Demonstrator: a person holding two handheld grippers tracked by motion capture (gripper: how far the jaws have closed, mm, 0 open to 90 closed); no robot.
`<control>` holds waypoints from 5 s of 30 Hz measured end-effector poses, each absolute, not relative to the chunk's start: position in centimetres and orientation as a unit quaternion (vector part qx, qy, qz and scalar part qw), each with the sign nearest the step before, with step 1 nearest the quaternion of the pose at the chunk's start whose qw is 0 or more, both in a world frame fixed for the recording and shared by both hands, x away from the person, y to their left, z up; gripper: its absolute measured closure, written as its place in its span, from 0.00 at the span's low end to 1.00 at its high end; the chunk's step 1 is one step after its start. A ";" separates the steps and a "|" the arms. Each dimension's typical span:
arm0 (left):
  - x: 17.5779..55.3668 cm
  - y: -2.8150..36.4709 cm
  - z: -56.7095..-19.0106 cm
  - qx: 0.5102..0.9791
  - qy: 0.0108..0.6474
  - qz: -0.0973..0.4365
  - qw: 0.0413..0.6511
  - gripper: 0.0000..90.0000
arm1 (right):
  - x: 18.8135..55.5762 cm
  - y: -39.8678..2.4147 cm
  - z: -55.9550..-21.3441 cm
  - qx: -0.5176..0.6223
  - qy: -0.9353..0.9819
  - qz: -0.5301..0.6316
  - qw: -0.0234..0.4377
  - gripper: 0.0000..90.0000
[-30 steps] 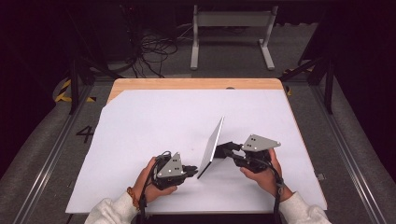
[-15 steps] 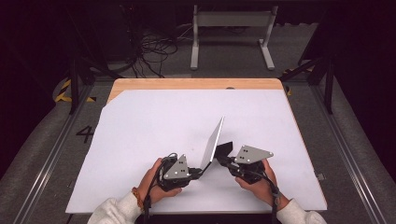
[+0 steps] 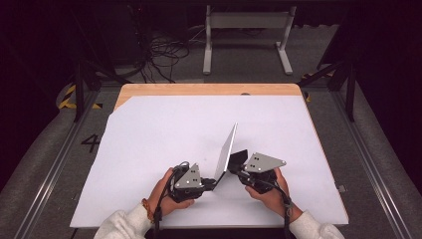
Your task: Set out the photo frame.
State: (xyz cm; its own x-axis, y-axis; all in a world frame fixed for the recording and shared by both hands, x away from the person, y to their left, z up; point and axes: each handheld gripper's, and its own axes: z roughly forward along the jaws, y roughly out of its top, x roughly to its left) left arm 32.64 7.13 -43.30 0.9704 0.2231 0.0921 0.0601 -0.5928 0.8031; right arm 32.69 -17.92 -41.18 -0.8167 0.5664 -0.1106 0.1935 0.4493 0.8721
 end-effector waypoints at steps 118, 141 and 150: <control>37.5 10.0 -44.0 0.875 0.174 0.131 0.432 0.51 | 31.6 -19.5 -42.3 0.298 0.816 0.471 0.155 0.68; 38.8 8.6 -44.8 0.881 0.183 0.129 0.417 0.40 | 33.3 -21.7 -42.3 0.291 0.815 0.489 0.107 0.87; 40.6 8.6 -44.8 0.870 0.198 0.115 0.436 0.26 | 33.6 -22.2 -42.2 0.294 0.816 0.485 0.112 0.89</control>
